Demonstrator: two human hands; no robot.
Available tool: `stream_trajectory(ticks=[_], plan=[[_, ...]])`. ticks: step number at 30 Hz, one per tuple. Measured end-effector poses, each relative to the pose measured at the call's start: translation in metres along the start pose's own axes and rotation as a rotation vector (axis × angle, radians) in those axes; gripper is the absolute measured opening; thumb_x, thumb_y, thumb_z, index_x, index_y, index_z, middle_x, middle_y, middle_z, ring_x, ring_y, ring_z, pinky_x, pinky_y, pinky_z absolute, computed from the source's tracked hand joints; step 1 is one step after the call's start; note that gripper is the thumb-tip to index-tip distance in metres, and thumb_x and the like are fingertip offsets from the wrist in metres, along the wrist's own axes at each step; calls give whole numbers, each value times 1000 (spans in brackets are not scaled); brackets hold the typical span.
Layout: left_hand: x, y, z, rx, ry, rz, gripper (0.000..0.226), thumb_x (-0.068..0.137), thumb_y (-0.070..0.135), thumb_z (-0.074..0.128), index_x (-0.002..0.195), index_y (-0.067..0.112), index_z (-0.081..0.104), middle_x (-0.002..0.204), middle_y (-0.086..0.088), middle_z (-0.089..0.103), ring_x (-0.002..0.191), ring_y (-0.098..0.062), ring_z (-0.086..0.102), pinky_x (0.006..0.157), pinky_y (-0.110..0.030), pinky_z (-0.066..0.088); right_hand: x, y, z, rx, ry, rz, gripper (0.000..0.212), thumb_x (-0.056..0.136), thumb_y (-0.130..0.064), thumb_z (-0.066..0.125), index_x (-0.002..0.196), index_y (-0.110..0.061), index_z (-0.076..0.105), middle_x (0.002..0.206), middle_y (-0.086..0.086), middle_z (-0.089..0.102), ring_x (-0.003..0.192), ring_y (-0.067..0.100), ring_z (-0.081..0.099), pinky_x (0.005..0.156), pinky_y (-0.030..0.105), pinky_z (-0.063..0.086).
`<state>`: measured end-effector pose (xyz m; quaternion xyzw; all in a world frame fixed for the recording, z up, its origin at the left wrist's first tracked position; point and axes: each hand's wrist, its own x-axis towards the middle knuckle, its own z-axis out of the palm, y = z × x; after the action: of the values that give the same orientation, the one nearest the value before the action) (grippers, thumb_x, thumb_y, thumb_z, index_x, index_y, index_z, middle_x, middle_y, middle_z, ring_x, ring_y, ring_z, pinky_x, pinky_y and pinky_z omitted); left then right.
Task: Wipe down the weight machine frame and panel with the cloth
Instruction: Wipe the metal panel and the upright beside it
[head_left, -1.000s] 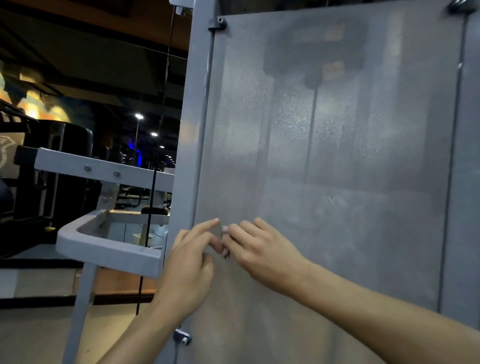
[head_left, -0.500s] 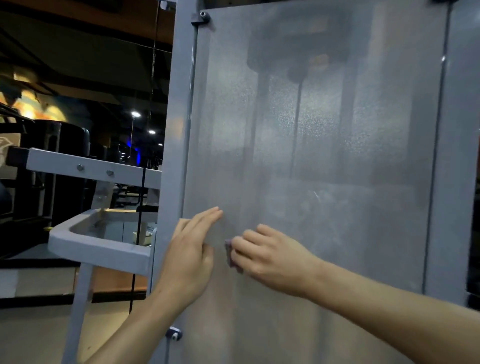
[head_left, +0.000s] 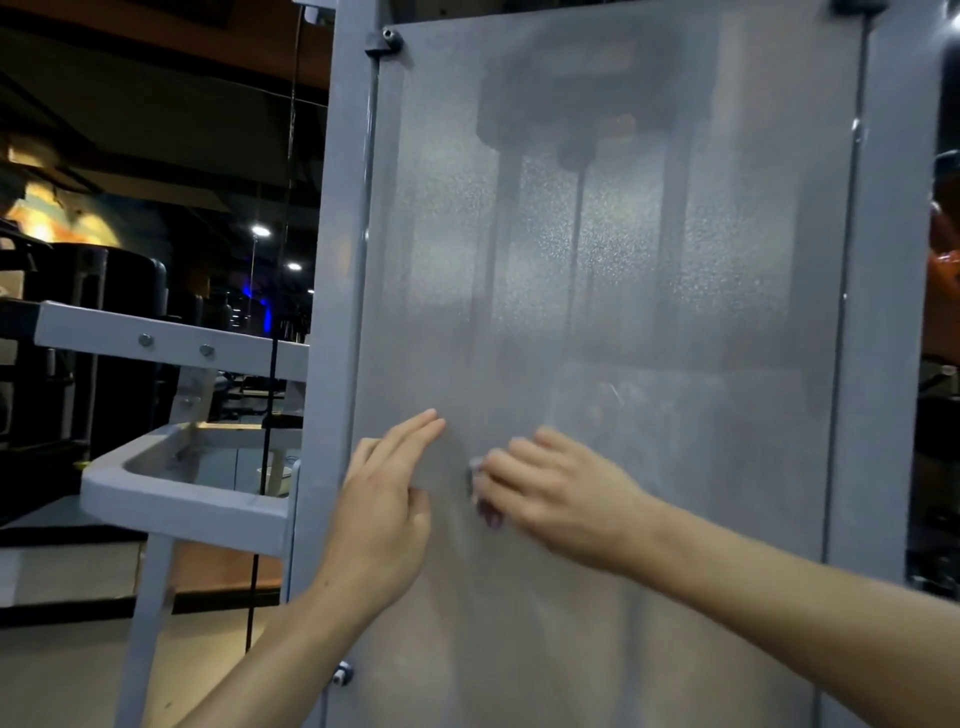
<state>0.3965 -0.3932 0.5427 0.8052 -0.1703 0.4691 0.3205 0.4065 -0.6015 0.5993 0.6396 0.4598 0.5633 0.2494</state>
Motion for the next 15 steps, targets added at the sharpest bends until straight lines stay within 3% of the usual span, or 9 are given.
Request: stream_trajectory(ticks=[3,6,8,11,15], plan=[[1,4,0,-5,8,-3,80,78,-18,49,146,23,55,148,20,49,119,-13,47,111,-32,40,24,55,-15,-77,87,138,22,103,-14,50,96,-18,71,91,5,64,76,28,59,66,39,38],[3,7,1,16,10,12,80,80,-18,49,147,26,54,147,26,47,122,-8,45,109,-19,36,30,62,-19,-86,133,316,20,97,-8,52,99,-13,71,97,8,67,80,32,62,66,40,42],[3,8,2,34,0,30,80,79,-17,50,147,26,54,146,30,44,122,-6,43,105,-4,26,15,30,-13,-9,110,281,36,108,-15,38,97,-11,72,95,9,67,77,31,60,65,40,40],[2,8,4,44,-23,50,81,79,-17,51,147,26,53,147,33,38,121,-5,41,102,2,20,-16,-16,-5,27,32,103,26,108,-20,49,99,-10,71,90,6,64,72,25,55,63,36,35],[1,7,5,31,-20,35,81,80,-16,51,148,27,53,146,36,36,120,0,39,100,3,21,-7,29,-17,23,11,20,31,109,-17,43,94,-15,71,88,4,63,72,25,57,62,37,41]])
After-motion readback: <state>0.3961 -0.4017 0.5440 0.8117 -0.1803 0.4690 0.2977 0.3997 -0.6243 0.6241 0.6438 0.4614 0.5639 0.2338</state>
